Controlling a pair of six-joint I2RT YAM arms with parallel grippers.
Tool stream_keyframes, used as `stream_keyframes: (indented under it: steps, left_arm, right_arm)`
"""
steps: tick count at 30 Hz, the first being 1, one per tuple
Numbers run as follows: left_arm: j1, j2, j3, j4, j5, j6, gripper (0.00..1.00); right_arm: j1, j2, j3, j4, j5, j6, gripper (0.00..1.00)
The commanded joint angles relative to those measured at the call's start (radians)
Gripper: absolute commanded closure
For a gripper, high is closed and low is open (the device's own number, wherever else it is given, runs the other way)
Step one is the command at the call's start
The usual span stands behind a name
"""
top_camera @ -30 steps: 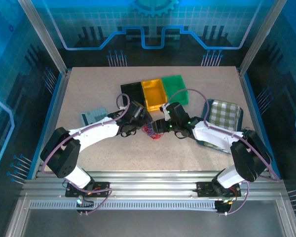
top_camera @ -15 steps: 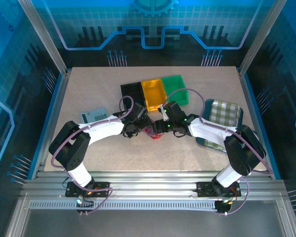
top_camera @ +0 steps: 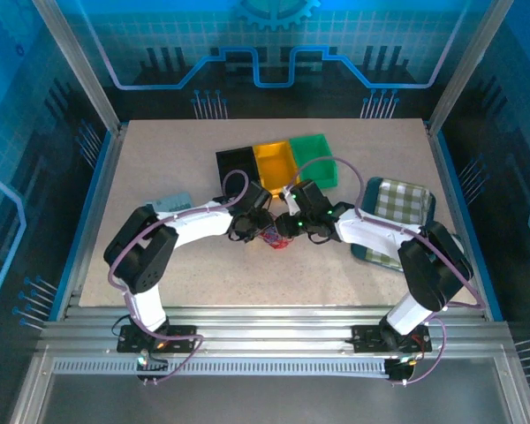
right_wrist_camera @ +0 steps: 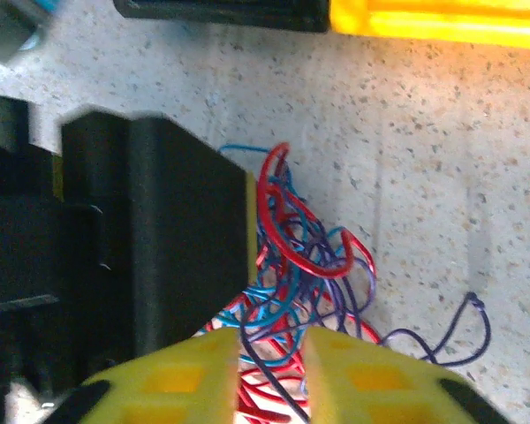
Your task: Untangle the cables
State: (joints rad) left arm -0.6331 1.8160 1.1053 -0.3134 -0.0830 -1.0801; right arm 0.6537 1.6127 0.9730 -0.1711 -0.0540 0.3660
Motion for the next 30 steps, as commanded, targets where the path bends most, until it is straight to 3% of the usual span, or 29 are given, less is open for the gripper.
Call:
stream_keyframes:
  steps: [1,6,10,14,23,30]
  left_arm:
    - [-0.006,0.033,0.042,-0.017,0.032,0.014,0.58]
    - [-0.007,0.051,0.06,-0.032,0.03,0.024,0.71]
    - [-0.003,0.055,0.067,-0.037,0.045,0.047,0.85]
    - [0.02,0.062,0.077,-0.056,0.096,0.108,1.0]
    - [0.05,0.119,0.175,-0.186,0.208,0.294,1.0]
    - [0.059,0.137,0.236,-0.271,0.217,0.368,1.0]
  right_arm:
    - [-0.001,0.005,0.035,0.02,-0.046,0.003,0.88]
    - [-0.017,-0.015,0.023,0.018,-0.073,0.019,0.9]
    - [-0.023,-0.038,0.014,-0.002,-0.032,0.01,0.63]
    - [-0.052,-0.059,0.004,-0.022,-0.031,0.006,0.53]
    - [-0.075,-0.049,0.022,-0.066,-0.032,-0.044,0.48]
    - [-0.078,-0.027,0.013,-0.062,-0.067,-0.046,0.48]
